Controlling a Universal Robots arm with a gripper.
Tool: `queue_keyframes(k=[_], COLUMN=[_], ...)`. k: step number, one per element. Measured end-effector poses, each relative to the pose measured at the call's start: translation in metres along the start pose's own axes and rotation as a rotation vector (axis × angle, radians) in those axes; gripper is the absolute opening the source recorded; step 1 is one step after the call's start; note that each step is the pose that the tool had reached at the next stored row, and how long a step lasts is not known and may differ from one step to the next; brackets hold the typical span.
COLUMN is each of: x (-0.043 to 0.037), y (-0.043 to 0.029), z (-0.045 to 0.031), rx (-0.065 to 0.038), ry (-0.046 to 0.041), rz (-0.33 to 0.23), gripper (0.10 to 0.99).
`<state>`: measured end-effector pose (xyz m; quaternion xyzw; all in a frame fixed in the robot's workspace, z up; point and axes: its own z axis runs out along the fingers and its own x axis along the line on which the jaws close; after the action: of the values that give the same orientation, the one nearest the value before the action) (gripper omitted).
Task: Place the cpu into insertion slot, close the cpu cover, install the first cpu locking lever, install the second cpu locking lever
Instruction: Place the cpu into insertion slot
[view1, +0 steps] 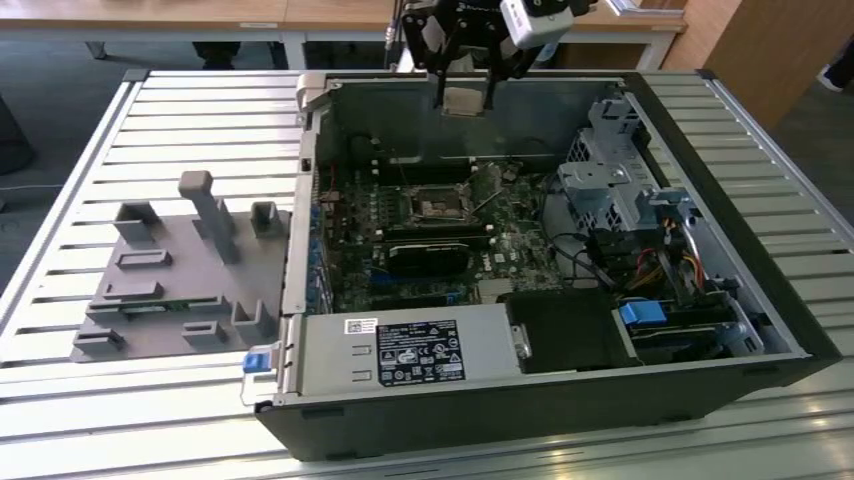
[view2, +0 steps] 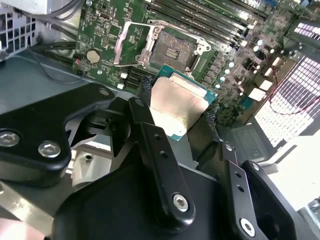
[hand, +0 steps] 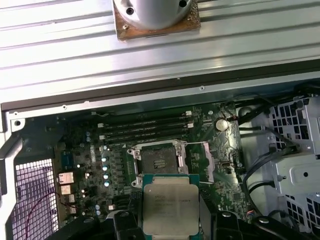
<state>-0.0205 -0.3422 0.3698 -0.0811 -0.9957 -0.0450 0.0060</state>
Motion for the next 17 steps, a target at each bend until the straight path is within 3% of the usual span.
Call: queue_keyframes(k=[17], x=[0.0001], y=[0.0007], z=[0.0004], rx=[0.000], ry=[-0.0119], rz=[0.129], gripper=[0.537])
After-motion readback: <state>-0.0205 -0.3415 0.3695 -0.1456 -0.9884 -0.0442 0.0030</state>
